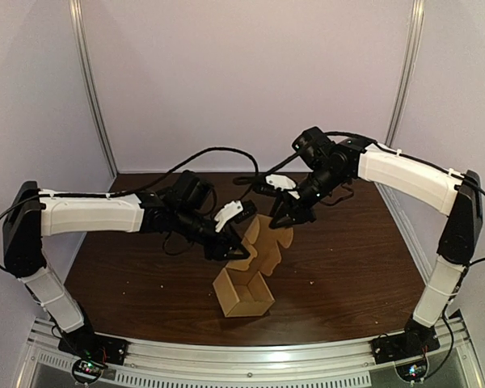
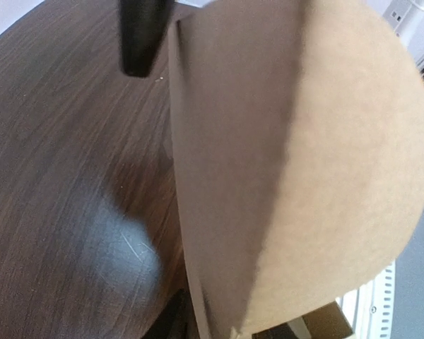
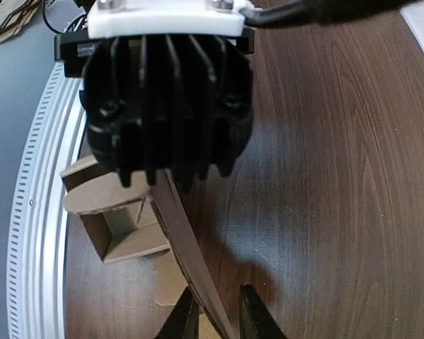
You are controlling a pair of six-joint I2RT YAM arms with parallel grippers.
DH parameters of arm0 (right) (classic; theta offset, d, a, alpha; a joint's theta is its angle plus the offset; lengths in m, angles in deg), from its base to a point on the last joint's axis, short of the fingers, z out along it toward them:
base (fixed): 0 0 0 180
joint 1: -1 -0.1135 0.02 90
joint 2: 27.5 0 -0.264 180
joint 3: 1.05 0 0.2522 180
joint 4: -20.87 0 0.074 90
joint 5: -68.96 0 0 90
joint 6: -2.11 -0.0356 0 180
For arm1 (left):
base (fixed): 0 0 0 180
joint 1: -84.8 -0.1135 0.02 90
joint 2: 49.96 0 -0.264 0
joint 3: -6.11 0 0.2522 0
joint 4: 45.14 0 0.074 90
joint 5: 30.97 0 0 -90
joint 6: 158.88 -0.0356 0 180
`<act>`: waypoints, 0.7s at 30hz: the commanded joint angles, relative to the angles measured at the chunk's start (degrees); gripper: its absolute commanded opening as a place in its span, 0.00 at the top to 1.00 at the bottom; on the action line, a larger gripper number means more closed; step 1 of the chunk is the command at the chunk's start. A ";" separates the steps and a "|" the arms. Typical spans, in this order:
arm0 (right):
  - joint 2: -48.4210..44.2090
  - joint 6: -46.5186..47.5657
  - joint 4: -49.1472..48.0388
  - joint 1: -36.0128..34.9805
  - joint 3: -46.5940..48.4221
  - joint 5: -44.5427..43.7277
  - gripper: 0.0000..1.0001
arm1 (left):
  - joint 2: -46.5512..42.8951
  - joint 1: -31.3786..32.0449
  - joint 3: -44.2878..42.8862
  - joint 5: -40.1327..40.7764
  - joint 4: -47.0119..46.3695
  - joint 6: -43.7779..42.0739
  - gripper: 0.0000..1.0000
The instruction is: Fold the paper box
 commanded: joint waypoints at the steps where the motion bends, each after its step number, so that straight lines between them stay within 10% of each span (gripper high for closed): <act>1: 1.57 -0.02 2.98 -0.59 3.15 0.55 0.88 | -0.86 0.34 2.66 4.22 -6.50 0.96 0.65; 4: 3.11 1.28 6.87 -0.72 6.36 -0.79 1.00 | -1.98 0.33 4.59 8.41 -10.57 3.11 0.51; 5: 3.48 1.92 8.32 -0.77 7.53 -1.72 1.00 | -2.52 0.34 5.38 9.70 -11.76 3.97 0.15; 6: 3.86 2.65 9.62 -0.74 8.79 -2.88 1.00 | -3.45 0.33 6.30 11.71 -13.34 5.31 0.04; 15: 5.12 8.27 20.48 -0.77 18.78 -18.35 1.00 | -19.48 -0.19 11.76 36.79 -3.26 12.78 0.03; 21: 4.65 7.76 17.44 -2.61 19.32 -29.86 1.00 | -28.51 -0.61 24.04 52.95 -12.26 15.97 0.03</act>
